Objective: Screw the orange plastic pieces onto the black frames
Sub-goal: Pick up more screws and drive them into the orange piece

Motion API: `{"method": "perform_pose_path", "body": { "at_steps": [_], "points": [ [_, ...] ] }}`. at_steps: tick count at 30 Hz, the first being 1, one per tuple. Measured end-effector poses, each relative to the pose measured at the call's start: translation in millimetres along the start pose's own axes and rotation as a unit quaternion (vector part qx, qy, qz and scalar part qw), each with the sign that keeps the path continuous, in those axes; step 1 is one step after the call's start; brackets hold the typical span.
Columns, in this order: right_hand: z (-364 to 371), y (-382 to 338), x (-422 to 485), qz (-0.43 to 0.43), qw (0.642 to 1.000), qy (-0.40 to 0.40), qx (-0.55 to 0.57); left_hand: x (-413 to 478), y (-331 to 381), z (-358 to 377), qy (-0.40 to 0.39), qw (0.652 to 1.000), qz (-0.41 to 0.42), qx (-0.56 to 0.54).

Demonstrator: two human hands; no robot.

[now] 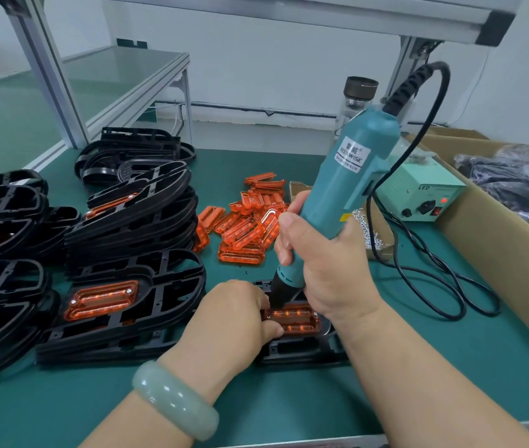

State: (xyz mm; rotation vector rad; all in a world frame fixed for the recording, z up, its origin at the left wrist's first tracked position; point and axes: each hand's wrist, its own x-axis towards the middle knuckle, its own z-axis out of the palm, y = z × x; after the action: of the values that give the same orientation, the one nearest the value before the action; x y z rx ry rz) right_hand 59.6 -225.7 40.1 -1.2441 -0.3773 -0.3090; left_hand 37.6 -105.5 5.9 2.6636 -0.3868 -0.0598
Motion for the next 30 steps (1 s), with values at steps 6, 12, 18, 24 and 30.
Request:
{"method": "perform_pose_path", "body": {
  "at_steps": [6,12,18,24,30],
  "points": [
    [-1.9,-0.1,-0.3,-0.002,1.000,0.014,0.007,-2.0,-1.1,-0.2,-0.001,1.000,0.003,-0.007],
    [-4.5,-0.8,3.0,0.006,1.000,0.007,0.009,-1.6,-1.8,1.5,0.005,1.000,-0.001,-0.015],
    [-3.8,-1.8,5.2,0.009,1.000,0.007,-0.013,-1.1,-4.3,4.4,0.013,1.000,-0.004,-0.016],
    [-3.9,-2.0,6.0,0.014,1.000,0.007,-0.020,-1.2,-5.6,4.2,0.018,1.000,-0.001,-0.021],
    [-3.6,-2.5,6.1,0.019,0.999,0.007,-0.027,-0.9,-6.3,5.0,0.020,0.999,-0.001,-0.026]
  ]
}}
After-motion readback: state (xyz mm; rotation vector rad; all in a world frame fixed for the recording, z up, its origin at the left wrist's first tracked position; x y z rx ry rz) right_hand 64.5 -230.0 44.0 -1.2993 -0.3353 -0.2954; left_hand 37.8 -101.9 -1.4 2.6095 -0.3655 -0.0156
